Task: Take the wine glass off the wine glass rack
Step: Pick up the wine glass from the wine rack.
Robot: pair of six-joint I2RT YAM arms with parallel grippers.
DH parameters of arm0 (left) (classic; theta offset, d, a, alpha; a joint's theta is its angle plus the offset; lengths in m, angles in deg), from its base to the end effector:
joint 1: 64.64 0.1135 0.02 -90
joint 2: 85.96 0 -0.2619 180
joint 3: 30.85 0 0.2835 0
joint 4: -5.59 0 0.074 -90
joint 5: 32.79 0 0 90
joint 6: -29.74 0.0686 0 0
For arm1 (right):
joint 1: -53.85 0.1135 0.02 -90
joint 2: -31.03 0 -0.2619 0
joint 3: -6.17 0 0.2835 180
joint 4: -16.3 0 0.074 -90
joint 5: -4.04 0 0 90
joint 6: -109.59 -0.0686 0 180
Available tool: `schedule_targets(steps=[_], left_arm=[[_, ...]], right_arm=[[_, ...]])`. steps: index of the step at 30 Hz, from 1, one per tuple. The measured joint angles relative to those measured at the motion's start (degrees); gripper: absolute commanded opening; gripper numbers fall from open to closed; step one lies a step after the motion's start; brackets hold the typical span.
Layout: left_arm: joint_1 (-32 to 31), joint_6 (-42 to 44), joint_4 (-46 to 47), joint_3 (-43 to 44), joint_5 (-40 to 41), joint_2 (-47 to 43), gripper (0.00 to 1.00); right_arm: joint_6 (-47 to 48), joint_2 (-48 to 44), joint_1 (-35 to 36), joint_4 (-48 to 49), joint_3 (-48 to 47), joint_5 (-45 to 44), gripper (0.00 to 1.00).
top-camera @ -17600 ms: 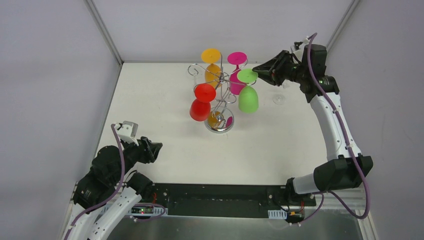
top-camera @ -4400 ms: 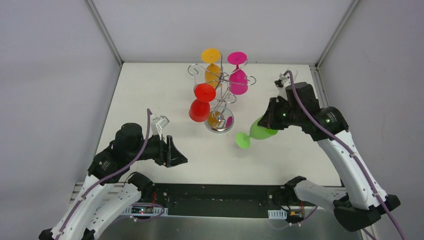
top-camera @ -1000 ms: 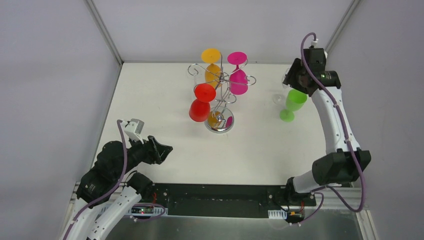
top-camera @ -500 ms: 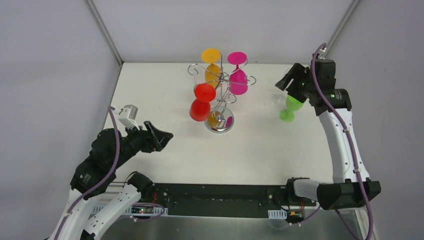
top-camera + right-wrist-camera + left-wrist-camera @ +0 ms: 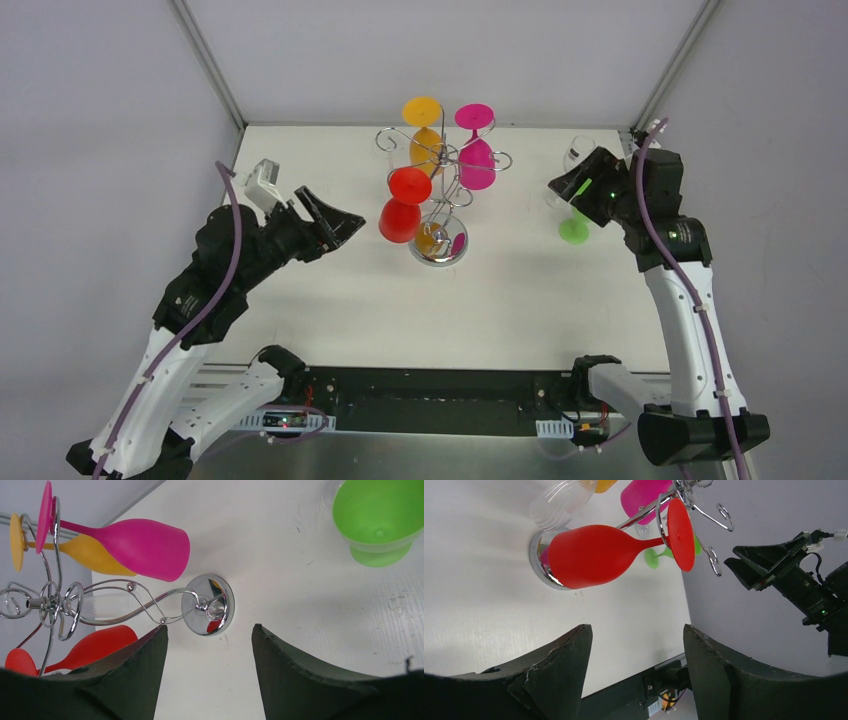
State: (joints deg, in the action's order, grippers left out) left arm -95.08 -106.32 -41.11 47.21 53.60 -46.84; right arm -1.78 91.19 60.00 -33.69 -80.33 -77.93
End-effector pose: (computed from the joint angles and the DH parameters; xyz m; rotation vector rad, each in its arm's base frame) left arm 0.1517 -0.0941 0.4377 -0.1977 1.8097 -1.0285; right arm 0.2712 0.0389 0.4095 0.1743 1.9996 0.4485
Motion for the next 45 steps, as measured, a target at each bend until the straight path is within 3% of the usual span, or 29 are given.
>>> schedule_targets(steps=[10,21,45], left_arm=[[0.0,-10.2,6.3,1.5,-3.4,9.2,0.66],[0.0,-17.3,12.0,1.5,-4.1,13.5,0.6],[0.0,-22.4,19.4,0.8,-8.4,19.4,0.38]], right_arm=[[-2.1,-3.9,0.1,2.1,2.3,1.0,0.65],[-2.7,-5.7,0.3,2.9,3.8,1.4,0.65],[-3.1,-7.0,1.6,3.7,4.9,1.5,0.65]])
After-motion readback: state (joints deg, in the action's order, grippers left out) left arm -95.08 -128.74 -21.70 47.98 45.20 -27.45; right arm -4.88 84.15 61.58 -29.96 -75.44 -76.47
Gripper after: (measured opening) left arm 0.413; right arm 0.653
